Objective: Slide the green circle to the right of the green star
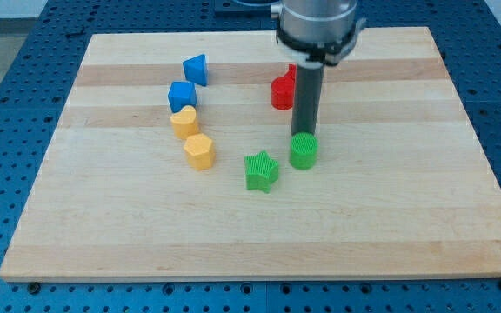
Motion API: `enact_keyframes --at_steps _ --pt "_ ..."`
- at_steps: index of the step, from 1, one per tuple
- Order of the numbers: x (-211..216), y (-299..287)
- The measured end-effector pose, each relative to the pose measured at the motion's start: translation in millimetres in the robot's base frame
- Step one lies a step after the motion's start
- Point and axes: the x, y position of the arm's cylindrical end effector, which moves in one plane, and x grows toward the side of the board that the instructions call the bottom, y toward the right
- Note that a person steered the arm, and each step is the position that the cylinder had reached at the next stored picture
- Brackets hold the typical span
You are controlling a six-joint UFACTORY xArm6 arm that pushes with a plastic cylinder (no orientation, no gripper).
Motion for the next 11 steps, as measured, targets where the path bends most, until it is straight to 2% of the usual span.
enact_keyframes --at_steps 1,3,4,5,6,9,10,11 --pt "19 -1" --pt "19 0" --pt "19 40" --pt "41 60" --pt "58 40" --pt "40 4" --pt "39 7" --pt "15 27"
